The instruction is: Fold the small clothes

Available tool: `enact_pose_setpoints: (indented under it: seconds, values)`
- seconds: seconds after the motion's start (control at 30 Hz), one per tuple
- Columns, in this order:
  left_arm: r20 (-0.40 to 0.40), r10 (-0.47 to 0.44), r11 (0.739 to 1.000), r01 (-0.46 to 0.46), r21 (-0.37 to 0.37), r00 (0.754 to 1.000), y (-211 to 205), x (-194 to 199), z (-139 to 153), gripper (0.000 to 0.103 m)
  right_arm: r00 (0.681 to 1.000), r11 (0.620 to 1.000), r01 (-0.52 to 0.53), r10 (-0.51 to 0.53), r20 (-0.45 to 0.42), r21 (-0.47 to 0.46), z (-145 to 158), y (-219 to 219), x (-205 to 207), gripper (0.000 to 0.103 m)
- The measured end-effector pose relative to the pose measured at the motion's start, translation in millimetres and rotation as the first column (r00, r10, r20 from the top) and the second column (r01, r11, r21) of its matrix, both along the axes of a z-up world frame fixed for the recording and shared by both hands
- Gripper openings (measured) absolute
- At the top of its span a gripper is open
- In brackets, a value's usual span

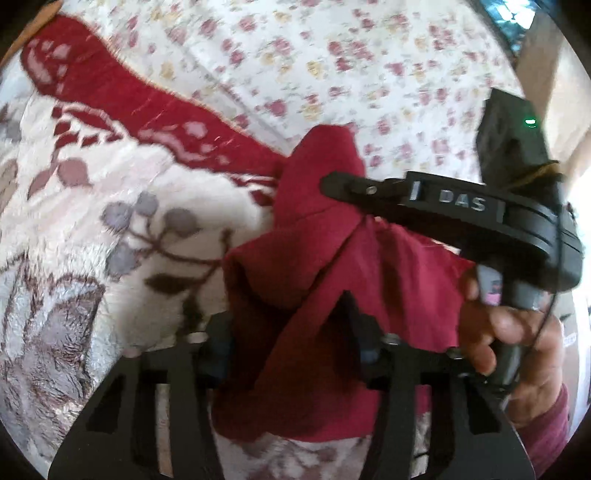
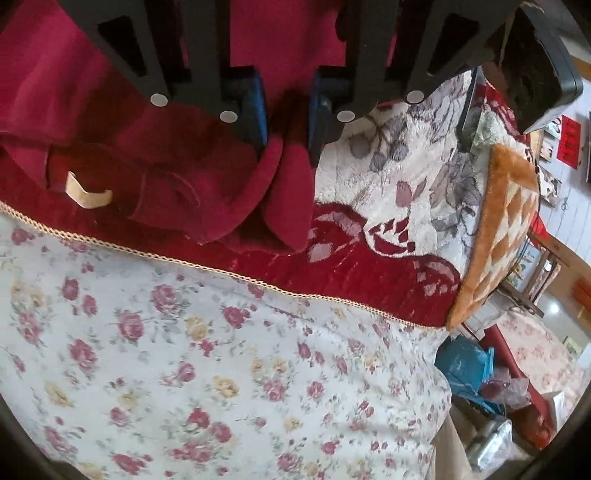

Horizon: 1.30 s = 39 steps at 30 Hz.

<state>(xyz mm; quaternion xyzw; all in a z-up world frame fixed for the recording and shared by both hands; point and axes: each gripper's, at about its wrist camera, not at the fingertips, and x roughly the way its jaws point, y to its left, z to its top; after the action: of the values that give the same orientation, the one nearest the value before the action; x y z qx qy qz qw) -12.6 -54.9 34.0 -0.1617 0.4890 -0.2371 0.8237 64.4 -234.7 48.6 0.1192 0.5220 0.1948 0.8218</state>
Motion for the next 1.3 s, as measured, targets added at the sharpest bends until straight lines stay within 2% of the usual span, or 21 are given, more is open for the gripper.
enact_pose_setpoints:
  seconds: [0.1, 0.13, 0.17, 0.2, 0.23, 0.27, 0.4, 0.57, 0.6, 0.63, 0.67, 0.77, 0.83, 0.9, 0.97, 1.07, 1.1, 1.3]
  values:
    - [0.091, -0.05, 0.998, 0.048, 0.027, 0.995, -7, -11, 16, 0.032, 1.0, 0.999, 0.03, -0.03, -0.006, 0.041, 6, -9, 0, 0.018]
    - [0.102, -0.061, 0.998, 0.059, 0.023, 0.993, -8, -14, 19, 0.032, 0.999, 0.997, 0.044, -0.044, -0.011, 0.064, 9, -12, -1, 0.023]
    - [0.107, -0.074, 0.997, 0.073, 0.015, 0.991, -9, -17, 21, 0.032, 0.999, 0.995, 0.052, -0.051, -0.012, 0.081, 12, -12, -2, 0.033]
    - [0.106, -0.082, 0.997, 0.081, 0.011, 0.991, -9, -20, 23, 0.032, 0.998, 0.994, 0.056, -0.054, -0.014, 0.092, 15, -10, -1, 0.068]
    - [0.104, -0.086, 0.996, 0.086, 0.011, 0.991, -10, -20, 22, 0.032, 0.998, 0.993, 0.06, -0.059, -0.017, 0.099, 18, -9, 0, 0.089]
    - [0.1, -0.09, 0.996, 0.089, 0.014, 0.991, -11, -20, 22, 0.032, 0.998, 0.992, 0.062, -0.061, -0.02, 0.106, 19, -6, 0, 0.089]
    - [0.095, -0.094, 0.996, 0.094, 0.011, 0.991, -12, -21, 21, 0.032, 0.996, 0.999, 0.008, -0.004, -0.085, 0.053, 11, 24, 11, 0.089]
    - [0.09, -0.103, 0.994, 0.099, 0.049, 0.991, -15, -19, 16, 0.032, 0.983, 0.992, -0.065, 0.045, -0.177, -0.112, -25, 62, 29, 0.089]
    - [0.084, -0.102, 0.994, 0.097, 0.056, 0.991, -15, -21, 15, 0.032, 0.983, 0.984, -0.077, 0.048, -0.176, -0.158, -30, 65, 30, 0.086]
    - [0.081, -0.098, 0.994, 0.093, 0.059, 0.992, -15, -20, 14, 0.032, 0.985, 0.979, -0.082, 0.052, -0.162, -0.187, -30, 67, 30, 0.07]
    - [0.08, -0.096, 0.994, 0.091, 0.059, 0.992, -15, -21, 14, 0.032, 0.99, 0.975, -0.081, 0.053, -0.134, -0.208, -29, 66, 29, 0.063]
    - [0.098, -0.096, 0.993, 0.088, 0.076, 0.991, -20, -25, 16, 0.033, 0.994, 0.988, -0.056, 0.042, -0.101, -0.143, -27, 47, 25, 0.041]
    - [0.116, -0.112, 0.99, 0.101, 0.097, 0.987, -25, -28, 19, 0.033, 0.996, 0.997, -0.032, 0.026, -0.083, -0.072, -21, 31, 21, 0.032]
    - [0.131, -0.14, 0.988, 0.131, 0.078, 0.981, -31, -32, 25, 0.033, 0.999, 1.0, -0.008, 0.009, -0.054, 0.014, -13, 15, 14, 0.03]
    - [0.131, -0.155, 0.988, 0.152, 0.027, 0.979, -35, -37, 33, 0.033, 1.0, 0.998, 0.009, -0.007, -0.031, 0.067, -4, 1, 8, 0.028]
    - [0.139, -0.162, 0.986, 0.165, -0.01, 0.977, -42, -40, 45, 0.031, 1.0, 0.99, 0.03, -0.03, 0.002, 0.135, 12, -20, -5, 0.025]
    - [0.146, -0.17, 0.985, 0.174, -0.01, 0.974, -49, -42, 50, 0.028, 0.999, 0.989, 0.034, -0.036, 0.008, 0.146, 16, -25, -9, 0.024]
    - [0.211, -0.271, 0.963, 0.266, 0.052, 0.939, -111, -65, 79, 0.025, 0.993, 0.977, 0.075, -0.092, 0.078, 0.2, 53, -85, -43, 0.019]
